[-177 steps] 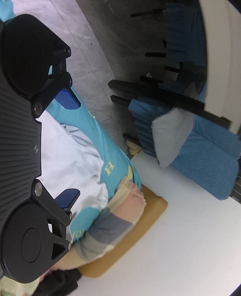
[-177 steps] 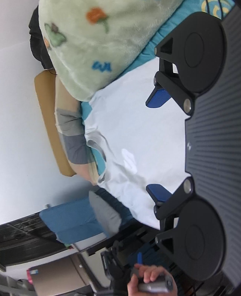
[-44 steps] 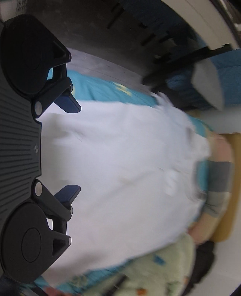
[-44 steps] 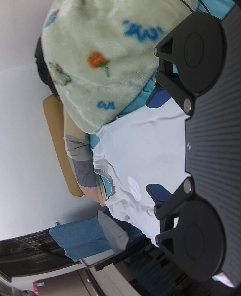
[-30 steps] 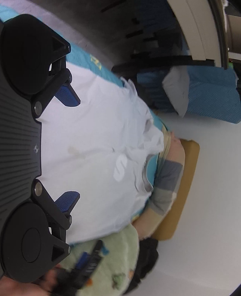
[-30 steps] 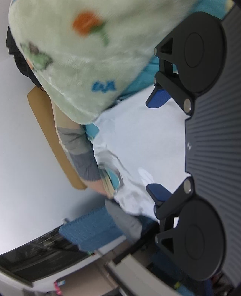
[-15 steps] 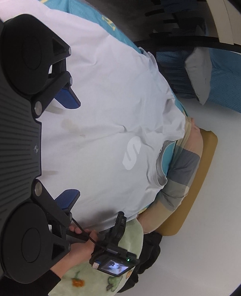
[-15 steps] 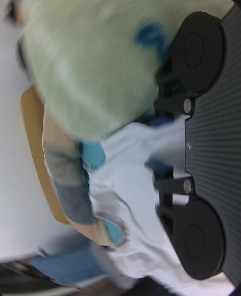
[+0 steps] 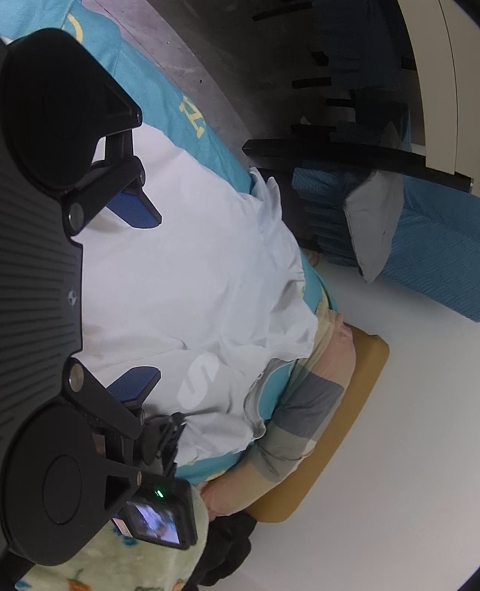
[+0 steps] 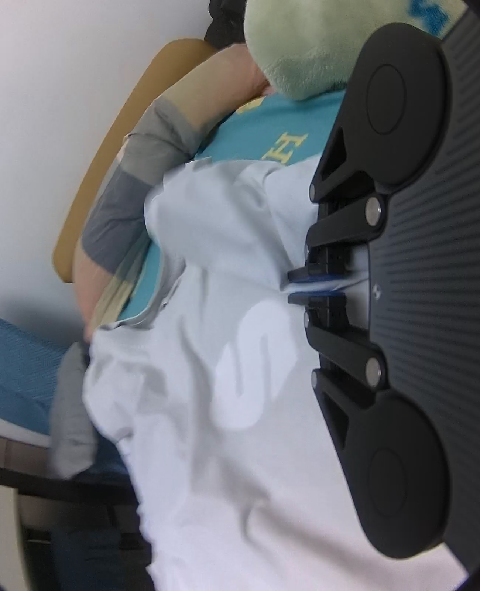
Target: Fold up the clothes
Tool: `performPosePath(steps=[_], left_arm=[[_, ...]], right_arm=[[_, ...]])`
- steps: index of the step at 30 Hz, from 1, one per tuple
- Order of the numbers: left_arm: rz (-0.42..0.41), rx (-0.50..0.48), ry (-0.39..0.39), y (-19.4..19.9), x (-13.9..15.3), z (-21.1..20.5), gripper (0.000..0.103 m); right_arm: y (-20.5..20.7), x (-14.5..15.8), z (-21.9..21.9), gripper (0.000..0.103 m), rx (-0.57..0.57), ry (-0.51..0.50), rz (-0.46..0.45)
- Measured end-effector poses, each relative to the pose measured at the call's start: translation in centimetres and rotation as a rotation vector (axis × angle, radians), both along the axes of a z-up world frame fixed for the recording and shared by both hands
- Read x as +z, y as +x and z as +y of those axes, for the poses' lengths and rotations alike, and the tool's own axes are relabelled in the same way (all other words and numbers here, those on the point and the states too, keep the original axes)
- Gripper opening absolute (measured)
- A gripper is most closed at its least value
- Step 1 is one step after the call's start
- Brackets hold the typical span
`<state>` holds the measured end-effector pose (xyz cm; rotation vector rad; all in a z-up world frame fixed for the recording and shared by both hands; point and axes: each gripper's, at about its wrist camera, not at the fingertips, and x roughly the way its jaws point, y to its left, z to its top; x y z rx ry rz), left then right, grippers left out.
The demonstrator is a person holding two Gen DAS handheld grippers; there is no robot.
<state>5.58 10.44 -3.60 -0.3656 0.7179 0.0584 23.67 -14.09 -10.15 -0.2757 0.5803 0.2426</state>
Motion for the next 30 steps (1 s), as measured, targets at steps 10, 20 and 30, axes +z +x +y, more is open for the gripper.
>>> performPosePath(steps=[10,20,30], left_arm=[[0.045,-0.089,-0.038,-0.2,-1.3,-2.7,0.085],[0.087,-0.07,-0.028,0.7,-2.9,-2.3,0.085],[0.085,-0.127,-0.014,0.3,-3.1,-3.5,0.085]], right_arm=[[-5.1,4.5,-10.6,0.069,-0.142,0.579,-0.052],[0.4,0.5,-12.1,0.042,-0.301,0.708,0.133],[-1.1,10.1,-15.9,0.013,-0.374,0.316,-0.16]])
